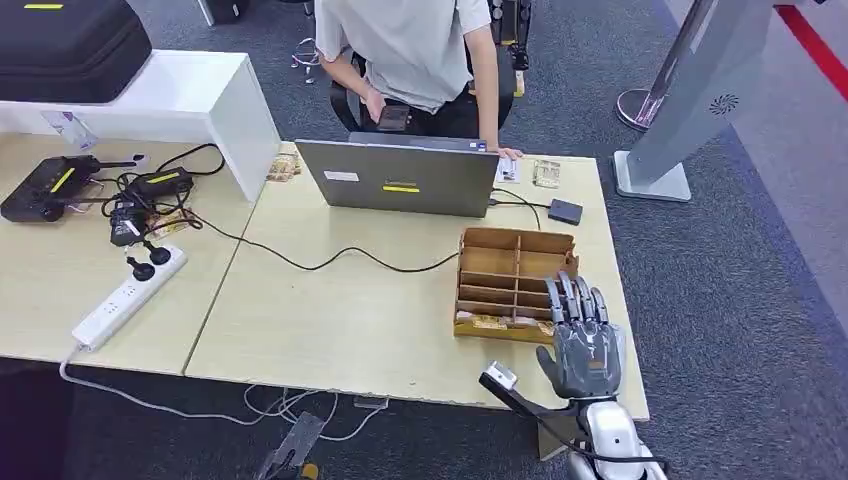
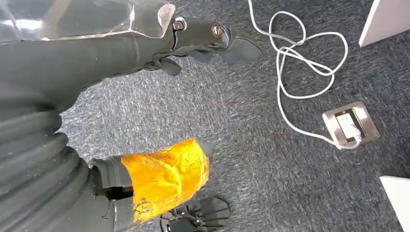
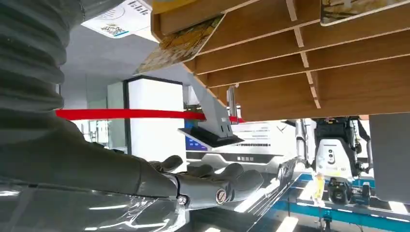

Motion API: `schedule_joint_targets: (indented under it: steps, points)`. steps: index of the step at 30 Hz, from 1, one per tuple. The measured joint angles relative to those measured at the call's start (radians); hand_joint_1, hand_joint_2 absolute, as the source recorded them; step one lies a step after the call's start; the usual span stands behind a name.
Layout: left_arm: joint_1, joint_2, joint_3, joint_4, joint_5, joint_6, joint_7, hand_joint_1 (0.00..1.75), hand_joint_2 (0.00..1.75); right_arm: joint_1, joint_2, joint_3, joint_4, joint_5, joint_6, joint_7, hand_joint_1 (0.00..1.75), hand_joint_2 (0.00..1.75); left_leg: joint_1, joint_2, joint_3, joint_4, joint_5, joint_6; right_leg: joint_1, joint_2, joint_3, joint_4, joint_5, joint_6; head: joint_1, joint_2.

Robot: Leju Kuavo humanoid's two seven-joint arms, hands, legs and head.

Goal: Pass the card to the sensor for recognition and then transmit it.

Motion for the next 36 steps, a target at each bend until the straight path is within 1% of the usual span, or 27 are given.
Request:
schedule_joint_targets:
  steps: [10, 14, 26, 36]
  points:
    - [0.000, -0.005, 0.000, 0.000, -0.001, 0.000, 0.000, 0.00, 1.75, 0.004, -0.003, -0.004, 0.002, 0.000, 0.000, 0.000, 0.00, 1.75, 0.000, 0.000, 0.000, 0.000, 0.000, 0.000, 0.000, 0.000, 0.000, 0.000, 0.000, 0.000, 0.000, 0.000]
    - [0.000, -0.006, 0.000, 0.000, -0.005, 0.000, 0.000, 0.00, 1.75, 0.006, -0.003, -0.004, 0.010, 0.003, 0.004, -0.014, 0.00, 1.75, 0.000, 0.000, 0.000, 0.000, 0.000, 0.000, 0.000, 0.000, 0.000, 0.000, 0.000, 0.000, 0.000, 0.000]
    - [-0.001, -0.005, 0.002, 0.000, -0.011, 0.000, 0.000, 0.00, 1.75, 0.002, 0.021, -0.004, 0.079, -0.003, 0.000, -0.032, 0.00, 1.75, 0.000, 0.000, 0.000, 0.000, 0.000, 0.000, 0.000, 0.000, 0.000, 0.000, 0.000, 0.000, 0.000, 0.000]
    - [-0.001, -0.003, 0.012, 0.000, -0.014, 0.001, 0.000, 0.00, 1.75, 0.000, 0.030, -0.004, 0.101, -0.008, 0.000, -0.033, 0.00, 1.75, 0.000, 0.000, 0.000, 0.000, 0.000, 0.000, 0.000, 0.000, 0.000, 0.000, 0.000, 0.000, 0.000, 0.000]
